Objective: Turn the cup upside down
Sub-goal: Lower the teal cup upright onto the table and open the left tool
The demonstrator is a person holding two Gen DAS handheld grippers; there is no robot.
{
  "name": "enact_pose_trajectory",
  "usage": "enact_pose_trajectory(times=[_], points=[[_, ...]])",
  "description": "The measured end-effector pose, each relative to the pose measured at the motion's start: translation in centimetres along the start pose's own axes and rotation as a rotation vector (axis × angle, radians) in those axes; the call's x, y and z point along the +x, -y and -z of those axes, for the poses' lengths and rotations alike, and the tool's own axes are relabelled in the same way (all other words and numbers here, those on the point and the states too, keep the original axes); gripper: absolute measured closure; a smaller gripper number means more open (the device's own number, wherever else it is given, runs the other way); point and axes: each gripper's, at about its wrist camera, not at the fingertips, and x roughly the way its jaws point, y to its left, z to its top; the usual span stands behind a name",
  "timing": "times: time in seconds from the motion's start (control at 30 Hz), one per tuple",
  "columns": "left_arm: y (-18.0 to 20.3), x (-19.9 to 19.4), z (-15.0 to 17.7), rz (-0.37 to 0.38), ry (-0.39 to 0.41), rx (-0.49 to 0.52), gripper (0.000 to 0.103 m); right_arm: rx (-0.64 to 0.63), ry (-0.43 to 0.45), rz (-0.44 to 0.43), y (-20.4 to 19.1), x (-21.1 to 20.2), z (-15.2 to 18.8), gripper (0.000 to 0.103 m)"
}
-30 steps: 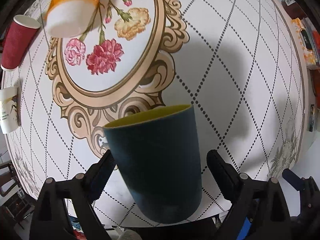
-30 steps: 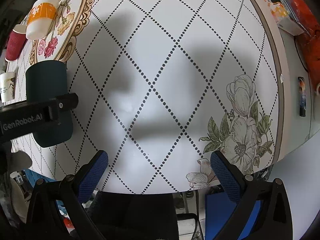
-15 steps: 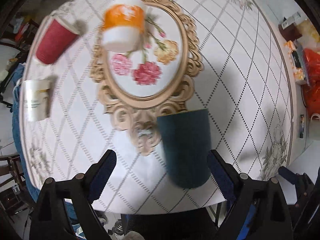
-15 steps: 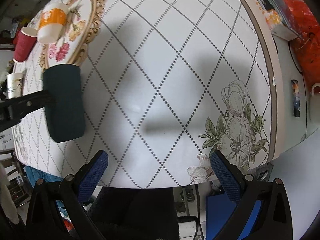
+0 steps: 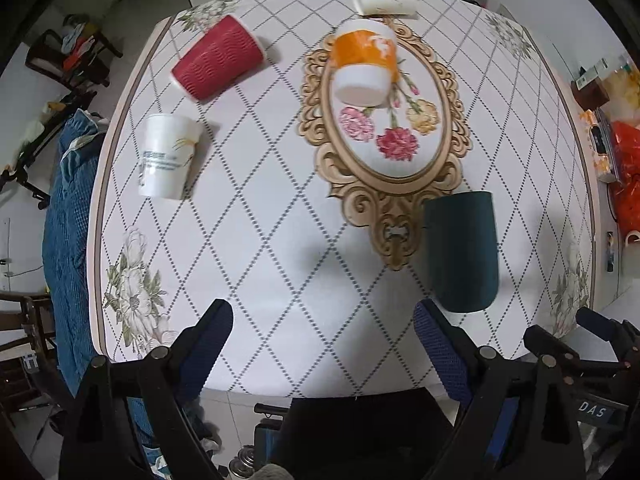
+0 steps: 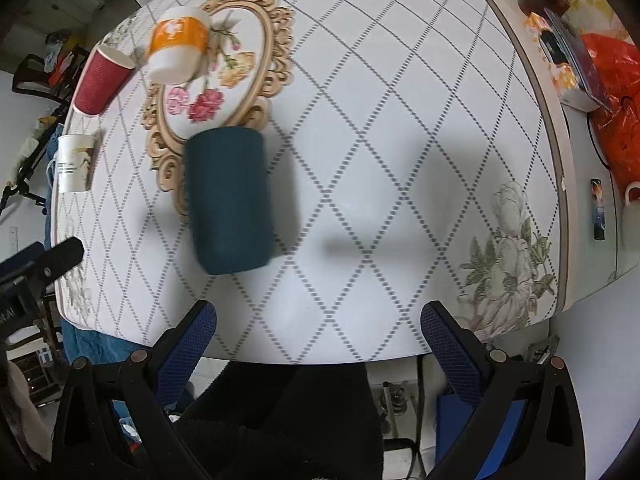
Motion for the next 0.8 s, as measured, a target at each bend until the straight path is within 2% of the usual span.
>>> enact_pose_trajectory(times=[0.17,0.53,0.67,0.8], points=[[-2.1,0.5,0.3,0.004,0.005,-0.020,0.011,-0.018,0.008,-0.007,-2.8,0.2,0.1,0.000],[-5.5,2.8,0.6,0.018,-0.060,-0.102,0.011,-0.121,-0.027,-0.002,-7.0,0.4,-1.2,0.000],[-6.0,3.3,0.4,0.020,-0.077,-0.123,0.011,-0.190,-0.032,0.026,-7.6,-0.4,-2.2,0.000],[-6.3,3.8,0.0,0.009,-0.085,-0.145,0.010,-0.323,-0.020,0.106,-8.6,-1.4,-3.5,0.000]])
